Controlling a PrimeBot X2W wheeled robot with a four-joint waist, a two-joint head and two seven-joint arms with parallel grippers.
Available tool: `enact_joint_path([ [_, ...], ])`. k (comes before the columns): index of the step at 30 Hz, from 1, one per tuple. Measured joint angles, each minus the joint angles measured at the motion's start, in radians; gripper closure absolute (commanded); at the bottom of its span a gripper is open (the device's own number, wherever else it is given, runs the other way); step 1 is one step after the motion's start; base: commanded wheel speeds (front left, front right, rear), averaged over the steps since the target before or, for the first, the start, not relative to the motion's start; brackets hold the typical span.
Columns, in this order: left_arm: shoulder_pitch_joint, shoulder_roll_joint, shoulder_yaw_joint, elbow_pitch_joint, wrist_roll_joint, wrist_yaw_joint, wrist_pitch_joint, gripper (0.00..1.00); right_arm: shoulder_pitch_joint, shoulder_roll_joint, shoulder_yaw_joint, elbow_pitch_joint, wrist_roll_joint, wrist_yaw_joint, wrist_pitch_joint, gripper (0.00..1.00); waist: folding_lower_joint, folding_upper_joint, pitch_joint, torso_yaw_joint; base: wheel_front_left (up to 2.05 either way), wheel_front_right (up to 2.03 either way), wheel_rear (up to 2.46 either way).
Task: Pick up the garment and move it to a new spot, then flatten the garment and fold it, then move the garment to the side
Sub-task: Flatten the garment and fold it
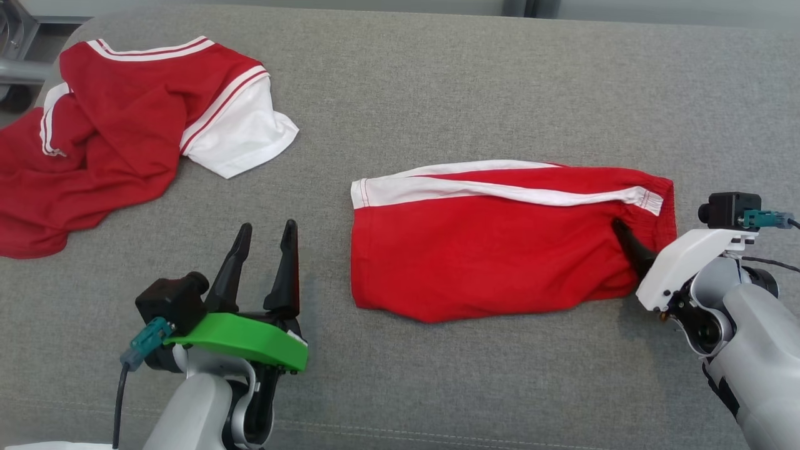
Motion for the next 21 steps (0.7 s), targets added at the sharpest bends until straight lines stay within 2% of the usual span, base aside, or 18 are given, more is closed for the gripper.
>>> enact_joint_path([
  [3, 0.006, 0.004, 0.006, -0.014, 0.000, 0.006, 0.000, 0.00, 0.000, -0.002, 0.009, 0.000, 0.003, 0.000, 0.000, 0.66, 0.0000, 0.0000, 0.001, 0.001, 0.00, 0.00, 0.00],
  [5, 0.008, 0.005, 0.009, -0.026, 0.006, 0.007, 0.000, 0.00, 0.000, -0.002, 0.013, 0.000, 0.010, 0.000, 0.002, 0.95, 0.0000, 0.0000, 0.001, -0.002, 0.00, 0.00, 0.00],
  [6, 0.011, 0.007, 0.014, -0.030, 0.007, 0.010, 0.000, 0.00, 0.000, -0.002, 0.016, -0.002, 0.010, 0.000, 0.001, 1.00, 0.0000, 0.0000, 0.001, -0.004, 0.00, 0.00, 0.00],
  [14, 0.039, 0.020, 0.037, -0.062, 0.007, 0.015, 0.000, 0.00, -0.001, -0.023, 0.026, -0.029, 0.035, 0.000, -0.003, 1.00, 0.0000, 0.0000, -0.003, -0.040, 0.00, 0.00, 0.00],
  [21, 0.046, 0.020, 0.035, -0.085, 0.008, 0.020, 0.000, 0.00, -0.036, -0.115, 0.024, -0.053, 0.045, 0.000, -0.001, 1.00, 0.0000, 0.0000, -0.009, -0.077, 0.00, 0.00, 0.00],
])
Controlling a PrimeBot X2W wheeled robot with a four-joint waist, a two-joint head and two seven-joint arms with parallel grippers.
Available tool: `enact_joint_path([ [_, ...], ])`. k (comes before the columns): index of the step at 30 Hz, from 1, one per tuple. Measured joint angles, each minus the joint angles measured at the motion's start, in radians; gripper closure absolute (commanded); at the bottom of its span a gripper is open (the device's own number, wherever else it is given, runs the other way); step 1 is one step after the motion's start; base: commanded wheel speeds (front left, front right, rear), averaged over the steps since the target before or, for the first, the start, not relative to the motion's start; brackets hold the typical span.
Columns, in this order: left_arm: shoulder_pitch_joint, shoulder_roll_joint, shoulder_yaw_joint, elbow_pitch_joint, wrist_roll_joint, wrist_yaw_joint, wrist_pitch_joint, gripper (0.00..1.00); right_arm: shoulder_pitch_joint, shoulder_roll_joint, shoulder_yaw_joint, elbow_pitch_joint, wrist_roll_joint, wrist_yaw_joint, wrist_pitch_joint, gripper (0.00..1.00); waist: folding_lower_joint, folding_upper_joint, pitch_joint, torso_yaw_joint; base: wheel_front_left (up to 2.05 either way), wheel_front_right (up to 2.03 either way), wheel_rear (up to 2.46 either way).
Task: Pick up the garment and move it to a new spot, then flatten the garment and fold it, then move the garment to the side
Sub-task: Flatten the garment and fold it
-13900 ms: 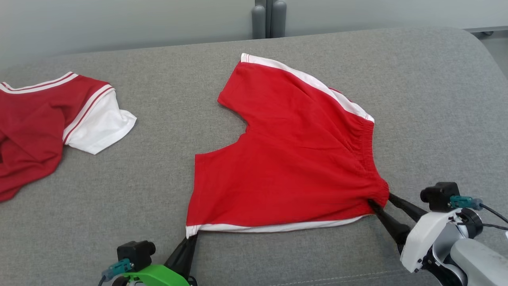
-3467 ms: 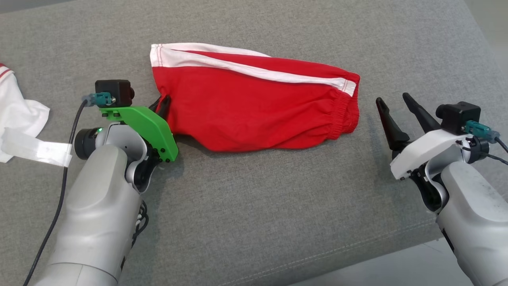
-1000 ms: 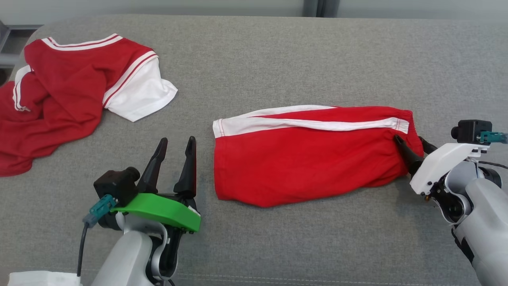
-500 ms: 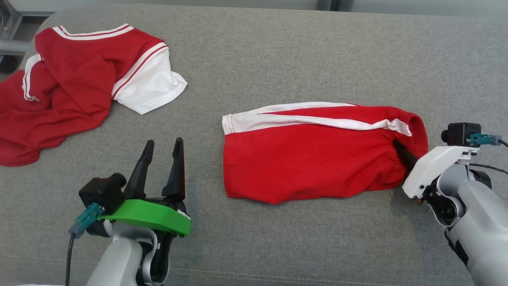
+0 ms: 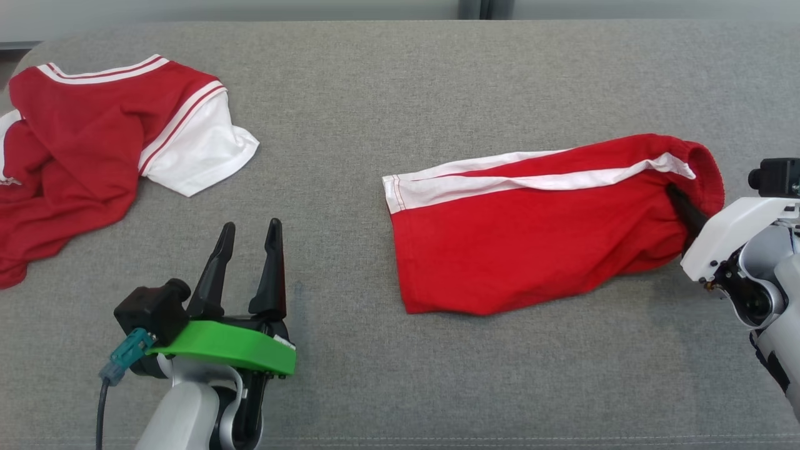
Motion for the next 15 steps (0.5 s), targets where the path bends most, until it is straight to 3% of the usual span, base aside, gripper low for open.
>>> enact_joint_path([
  [4, 0.002, -0.001, -0.003, -0.003, 0.004, 0.000, 0.000, 0.00, -0.010, -0.017, 0.032, -0.042, 0.005, 0.000, 0.024, 1.00, 0.0000, 0.0000, -0.005, -0.017, 0.00, 0.00, 0.00],
  [15, 0.008, -0.005, -0.031, -0.007, 0.007, 0.000, -0.003, 0.00, -0.046, 0.028, 0.182, -0.233, 0.063, 0.000, 0.086, 1.00, 0.0000, 0.0000, -0.025, -0.022, 0.00, 0.00, 0.00],
])
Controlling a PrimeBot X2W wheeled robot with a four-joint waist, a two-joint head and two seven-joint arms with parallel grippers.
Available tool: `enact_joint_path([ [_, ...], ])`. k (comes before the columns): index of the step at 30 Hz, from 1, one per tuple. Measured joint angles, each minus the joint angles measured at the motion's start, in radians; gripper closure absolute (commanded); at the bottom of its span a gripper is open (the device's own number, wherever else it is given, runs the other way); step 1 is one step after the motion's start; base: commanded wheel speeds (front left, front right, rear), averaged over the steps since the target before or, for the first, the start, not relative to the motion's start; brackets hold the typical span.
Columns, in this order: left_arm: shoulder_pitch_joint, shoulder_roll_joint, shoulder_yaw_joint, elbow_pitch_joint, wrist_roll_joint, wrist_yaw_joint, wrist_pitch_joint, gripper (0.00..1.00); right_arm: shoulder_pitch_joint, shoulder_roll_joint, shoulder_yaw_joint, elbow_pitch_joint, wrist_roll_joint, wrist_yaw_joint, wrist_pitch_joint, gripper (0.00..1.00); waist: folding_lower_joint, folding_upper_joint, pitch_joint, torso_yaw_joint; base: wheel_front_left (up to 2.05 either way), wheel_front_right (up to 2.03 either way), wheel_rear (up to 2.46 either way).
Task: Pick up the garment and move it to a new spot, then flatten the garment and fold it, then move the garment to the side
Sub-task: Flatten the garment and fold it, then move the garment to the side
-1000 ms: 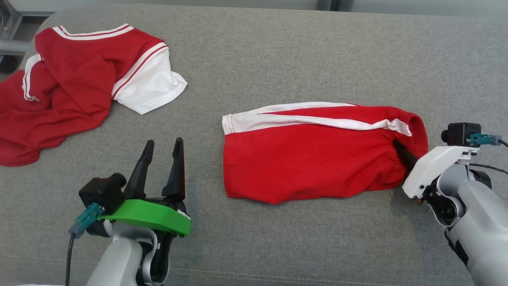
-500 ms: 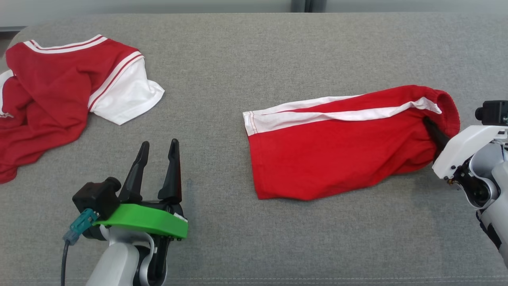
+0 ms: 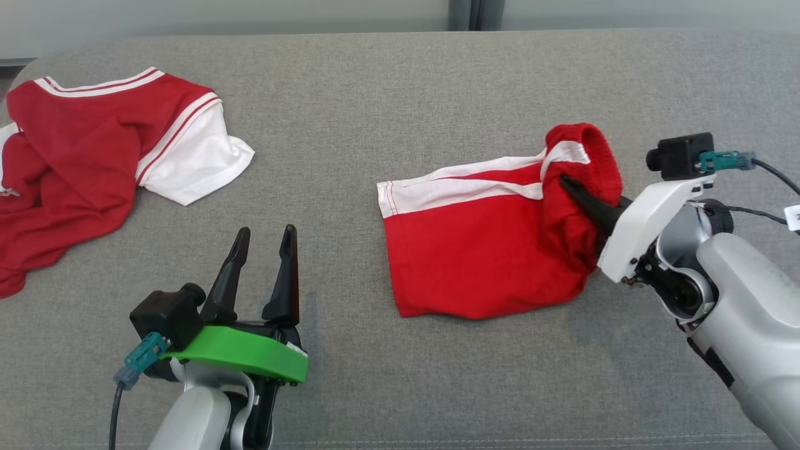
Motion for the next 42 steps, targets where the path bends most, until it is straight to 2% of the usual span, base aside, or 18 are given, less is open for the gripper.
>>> enact_joint_path([
  [10, 0.010, -0.007, -0.007, 0.002, -0.009, 0.000, 0.000, 0.00, -0.004, 0.055, 0.098, -0.045, 0.017, 0.000, 0.060, 1.00, 0.0000, 0.0000, -0.021, 0.046, 0.00, 0.00, 0.00],
  [17, 0.011, -0.022, -0.033, 0.005, -0.023, -0.001, 0.000, 0.00, -0.025, 0.079, 0.101, 0.051, 0.016, -0.001, 0.100, 1.00, 0.0000, 0.0000, -0.029, 0.107, 0.00, 0.00, 0.00],
  [18, 0.011, -0.022, -0.033, 0.006, -0.027, -0.001, 0.000, 0.00, -0.025, 0.082, 0.102, 0.064, 0.016, -0.002, 0.103, 0.96, 0.0000, 0.0000, -0.030, 0.115, 0.00, 0.00, 0.00],
  [19, 0.011, -0.022, -0.033, 0.006, -0.027, -0.001, 0.000, 0.00, -0.025, 0.082, 0.102, 0.064, 0.016, -0.002, 0.103, 0.84, 0.0000, 0.0000, -0.030, 0.115, 0.00, 0.00, 0.00],
  [20, 0.012, -0.022, -0.033, 0.006, -0.030, -0.001, 0.000, 0.00, -0.026, 0.085, 0.102, 0.075, 0.015, -0.003, 0.107, 0.63, 0.0000, 0.0000, -0.031, 0.124, 0.00, 0.00, 0.00],
  [21, 0.013, -0.022, -0.034, 0.007, -0.032, -0.001, 0.000, 0.00, -0.027, 0.087, 0.102, 0.084, 0.014, -0.012, 0.108, 0.51, 0.0000, 0.0000, -0.031, 0.133, 0.00, 0.00, 0.00],
  [22, 0.013, -0.022, -0.035, 0.008, -0.035, -0.001, 0.000, 0.00, -0.030, 0.090, 0.101, 0.095, 0.014, -0.018, 0.108, 0.10, 0.0000, 0.0000, -0.032, 0.141, 0.00, 0.00, 0.00],
  [23, 0.013, -0.023, -0.035, 0.010, -0.035, -0.001, 0.000, 0.00, -0.035, 0.091, 0.101, 0.104, 0.013, -0.021, 0.108, 0.00, 0.0000, 0.0000, -0.032, 0.149, 0.00, 0.00, 0.00],
  [29, 0.030, -0.023, -0.018, 0.016, -0.037, -0.001, 0.000, 0.00, -0.089, 0.136, 0.118, 0.122, -0.016, -0.021, 0.107, 0.00, 0.0000, 0.0000, -0.043, 0.184, 0.00, 0.00, 0.00],
  [35, 0.050, -0.023, -0.001, 0.015, -0.041, 0.004, 0.000, 0.00, -0.125, 0.175, 0.130, 0.109, -0.023, -0.020, 0.092, 0.00, 0.0000, 0.0000, -0.064, 0.174, 0.00, 0.00, 0.00],
  [39, 0.052, -0.023, 0.002, 0.007, -0.039, 0.005, 0.000, 0.00, -0.146, 0.168, 0.109, 0.091, -0.032, -0.019, 0.049, 0.00, 0.0000, 0.0000, -0.077, 0.155, 0.00, 0.00, 0.00],
  [42, 0.055, -0.023, 0.002, 0.002, -0.033, 0.005, 0.000, 0.00, -0.148, 0.133, 0.080, 0.095, -0.034, -0.019, 0.024, 0.00, 0.0000, 0.0000, -0.085, 0.138, 0.00, 0.00, 0.00],
])
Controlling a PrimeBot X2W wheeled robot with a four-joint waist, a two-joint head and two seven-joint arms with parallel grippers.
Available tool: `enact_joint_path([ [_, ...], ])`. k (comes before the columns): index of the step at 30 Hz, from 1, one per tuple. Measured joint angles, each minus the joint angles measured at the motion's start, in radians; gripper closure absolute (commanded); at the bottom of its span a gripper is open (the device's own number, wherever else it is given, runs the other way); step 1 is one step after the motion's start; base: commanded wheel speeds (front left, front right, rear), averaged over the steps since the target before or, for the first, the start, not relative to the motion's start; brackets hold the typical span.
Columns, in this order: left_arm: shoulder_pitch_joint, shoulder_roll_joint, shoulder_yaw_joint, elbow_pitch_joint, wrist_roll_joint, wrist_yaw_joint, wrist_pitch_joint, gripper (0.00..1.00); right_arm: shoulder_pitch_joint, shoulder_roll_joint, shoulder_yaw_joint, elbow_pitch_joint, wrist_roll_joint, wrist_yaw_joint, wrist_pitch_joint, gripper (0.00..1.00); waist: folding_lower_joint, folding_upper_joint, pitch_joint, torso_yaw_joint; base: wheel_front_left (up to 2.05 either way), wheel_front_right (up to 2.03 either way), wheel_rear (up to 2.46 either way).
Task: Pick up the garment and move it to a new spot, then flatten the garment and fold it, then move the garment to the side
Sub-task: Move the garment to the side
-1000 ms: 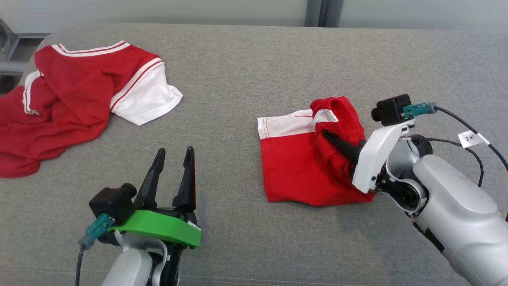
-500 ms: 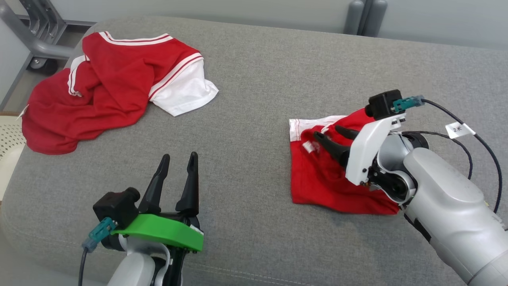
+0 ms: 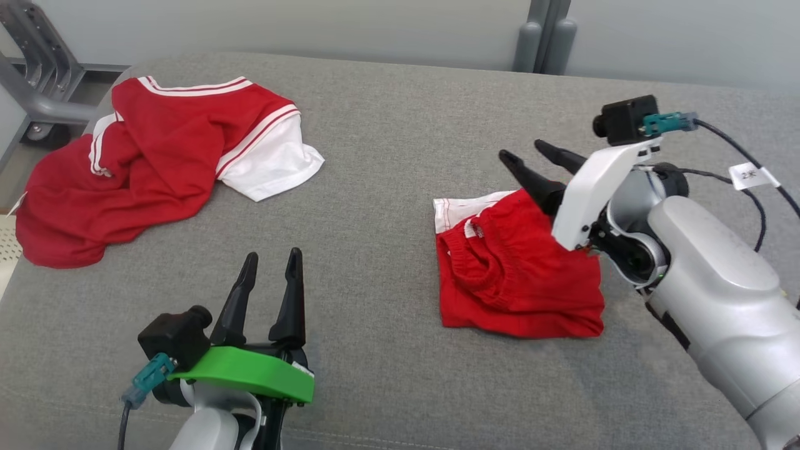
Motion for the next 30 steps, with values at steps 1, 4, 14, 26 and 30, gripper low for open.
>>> enact_joint_path([
  [1, 0.002, 0.000, -0.001, -0.002, 0.000, 0.000, 0.000, 0.00, 0.001, -0.015, -0.009, 0.004, 0.000, 0.000, -0.006, 0.00, 0.0000, 0.0000, -0.002, -0.006, 0.00, 0.00, 0.00],
  [4, 0.017, 0.001, -0.003, -0.012, 0.007, 0.000, 0.000, 0.00, 0.018, -0.055, -0.033, 0.022, 0.005, -0.001, -0.019, 0.00, 0.0000, 0.0000, -0.007, -0.024, 0.00, 0.00, 0.00],
  [14, 0.026, 0.001, -0.032, -0.046, 0.028, 0.003, 0.000, 0.00, 0.158, -0.091, -0.068, 0.076, 0.055, -0.001, -0.056, 0.00, 0.0000, 0.0000, 0.026, -0.062, 0.00, 0.00, 0.00],
  [26, 0.022, 0.001, -0.041, -0.058, 0.036, 0.004, 0.004, 0.00, 0.189, -0.091, -0.091, 0.117, 0.090, 0.000, -0.102, 0.00, 0.0000, 0.0000, 0.096, -0.023, 0.00, 0.00, 0.00],
  [30, 0.020, 0.001, -0.039, -0.053, 0.036, 0.004, 0.004, 0.00, 0.189, -0.087, -0.090, 0.131, 0.099, 0.002, -0.101, 0.00, 0.0000, 0.0000, 0.105, 0.000, 0.00, 0.00, 0.00],
])
